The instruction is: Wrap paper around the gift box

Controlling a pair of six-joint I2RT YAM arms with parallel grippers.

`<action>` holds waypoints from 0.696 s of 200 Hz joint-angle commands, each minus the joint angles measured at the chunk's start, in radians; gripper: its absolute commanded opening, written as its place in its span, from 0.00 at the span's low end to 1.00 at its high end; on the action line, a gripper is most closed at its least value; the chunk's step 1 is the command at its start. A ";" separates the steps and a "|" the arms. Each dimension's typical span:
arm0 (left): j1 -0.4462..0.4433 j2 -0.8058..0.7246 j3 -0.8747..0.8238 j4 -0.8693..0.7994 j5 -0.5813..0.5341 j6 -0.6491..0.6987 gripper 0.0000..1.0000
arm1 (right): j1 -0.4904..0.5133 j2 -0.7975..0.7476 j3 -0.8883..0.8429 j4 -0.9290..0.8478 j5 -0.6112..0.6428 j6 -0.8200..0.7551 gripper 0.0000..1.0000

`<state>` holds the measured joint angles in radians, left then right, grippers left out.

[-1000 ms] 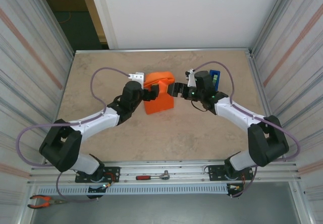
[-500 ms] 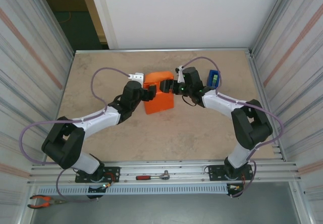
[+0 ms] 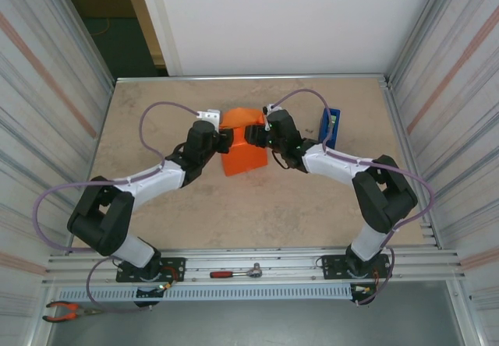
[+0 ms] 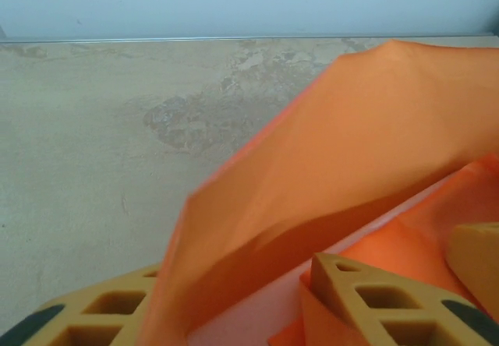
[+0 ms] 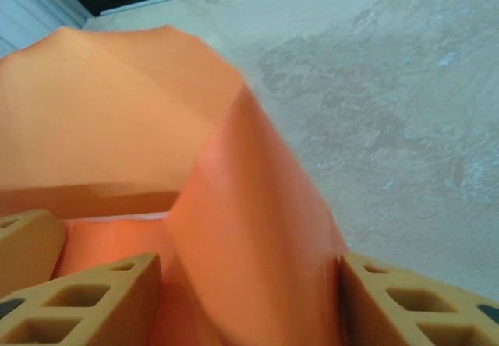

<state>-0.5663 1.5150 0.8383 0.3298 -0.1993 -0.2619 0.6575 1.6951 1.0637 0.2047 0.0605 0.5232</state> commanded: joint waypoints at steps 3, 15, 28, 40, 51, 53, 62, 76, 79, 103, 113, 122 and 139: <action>-0.005 0.027 0.030 -0.019 0.089 0.015 0.36 | 0.044 -0.011 -0.013 -0.126 0.049 -0.048 0.45; -0.005 0.025 0.036 -0.023 0.111 0.015 0.30 | 0.057 -0.024 -0.011 -0.139 0.057 -0.044 0.41; -0.006 0.022 0.037 -0.026 0.130 0.014 0.26 | 0.068 -0.036 -0.011 -0.154 0.060 -0.043 0.37; -0.007 0.015 0.037 -0.026 0.147 0.007 0.19 | 0.076 -0.046 -0.008 -0.168 0.068 -0.036 0.30; -0.008 0.007 0.035 -0.028 0.163 0.005 0.16 | 0.084 -0.054 -0.011 -0.182 0.076 -0.030 0.27; -0.008 0.006 0.035 -0.029 0.165 0.005 0.15 | 0.085 -0.057 -0.012 -0.183 0.077 -0.027 0.26; -0.013 0.000 0.035 -0.032 0.173 0.005 0.11 | 0.093 -0.065 -0.013 -0.193 0.085 -0.020 0.22; -0.019 -0.011 0.035 -0.034 0.189 -0.004 0.06 | 0.106 -0.083 -0.011 -0.211 0.099 -0.010 0.16; -0.020 -0.015 0.035 -0.034 0.194 -0.006 0.05 | 0.108 -0.086 -0.011 -0.214 0.101 -0.007 0.14; -0.037 -0.049 0.035 -0.041 0.213 -0.026 0.02 | 0.129 -0.126 -0.003 -0.260 0.130 0.018 0.08; -0.047 -0.065 0.036 -0.049 0.215 -0.033 0.01 | 0.135 -0.145 -0.004 -0.273 0.138 0.033 0.07; -0.058 -0.077 0.040 -0.065 0.209 -0.039 0.00 | 0.140 -0.158 -0.009 -0.281 0.148 0.049 0.06; -0.069 -0.082 0.036 -0.071 0.205 -0.046 0.00 | 0.146 -0.169 -0.029 -0.282 0.161 0.084 0.06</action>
<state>-0.5739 1.4757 0.8509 0.2432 -0.1291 -0.2657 0.7502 1.5551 1.0611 -0.0502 0.2668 0.5682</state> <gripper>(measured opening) 0.051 0.437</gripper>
